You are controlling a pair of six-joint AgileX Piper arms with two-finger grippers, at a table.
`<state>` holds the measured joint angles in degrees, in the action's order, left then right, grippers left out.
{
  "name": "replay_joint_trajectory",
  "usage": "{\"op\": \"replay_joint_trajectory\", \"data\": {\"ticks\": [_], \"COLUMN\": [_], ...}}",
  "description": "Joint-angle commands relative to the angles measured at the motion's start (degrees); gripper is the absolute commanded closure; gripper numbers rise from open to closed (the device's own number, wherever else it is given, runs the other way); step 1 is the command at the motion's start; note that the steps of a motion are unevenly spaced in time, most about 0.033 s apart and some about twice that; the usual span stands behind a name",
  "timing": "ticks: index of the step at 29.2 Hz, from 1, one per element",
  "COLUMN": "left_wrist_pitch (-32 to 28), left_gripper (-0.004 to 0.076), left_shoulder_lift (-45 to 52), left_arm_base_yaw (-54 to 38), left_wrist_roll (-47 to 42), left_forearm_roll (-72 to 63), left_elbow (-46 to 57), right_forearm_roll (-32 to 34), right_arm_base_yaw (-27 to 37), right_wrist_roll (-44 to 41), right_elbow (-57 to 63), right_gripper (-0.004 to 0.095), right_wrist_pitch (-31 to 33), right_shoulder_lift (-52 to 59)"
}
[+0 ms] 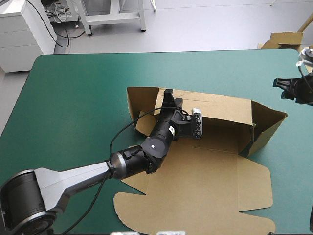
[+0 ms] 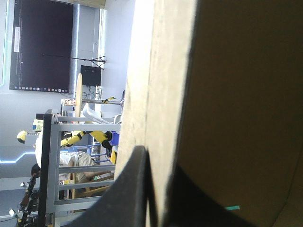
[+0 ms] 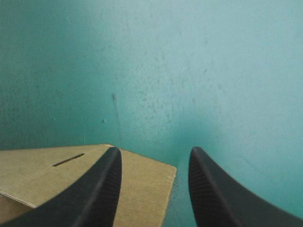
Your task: Fold the box
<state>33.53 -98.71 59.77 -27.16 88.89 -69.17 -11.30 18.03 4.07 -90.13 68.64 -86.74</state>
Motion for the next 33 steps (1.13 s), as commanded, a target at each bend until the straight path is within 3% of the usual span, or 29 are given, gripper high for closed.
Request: {"op": "replay_joint_trajectory", "data": {"ticks": [1, 5, 11, 25, 33], "left_wrist_pitch": [-0.13, 0.56, 3.09, 4.36, 3.39], "left_gripper": [0.0731, 0.0731, 0.0731, 0.0731, 0.0731], "left_shoulder_lift": [0.71, 0.71, 0.71, 0.71, 0.71], "left_arm_base_yaw": [0.34, 0.34, 0.34, 0.34, 0.34], "left_wrist_roll": [-0.99, -2.48, -14.4, -13.77, -10.32], "left_forearm_roll": [-3.69, -4.07, -3.88, -4.45, -5.4], "left_elbow": [-0.3, -0.42, -4.43, -6.73, -6.73], "right_forearm_roll": [-3.88, -4.65, -4.55, -4.65, -8.19], "right_arm_base_yaw": [0.54, 0.54, 0.54, 0.54, 0.54], "right_wrist_roll": [2.46, 3.19, 3.19, 4.27, 8.91], "right_elbow": [3.43, 5.94, 5.94, 6.8, 17.49], "right_gripper": [0.0493, 0.0494, 0.0494, 0.0495, 0.0497], "right_wrist_pitch": [-1.65, -1.65, -1.65, -1.65, -2.52], "right_shoulder_lift": [1.68, 1.68, 1.68, 3.14, 9.45]}}
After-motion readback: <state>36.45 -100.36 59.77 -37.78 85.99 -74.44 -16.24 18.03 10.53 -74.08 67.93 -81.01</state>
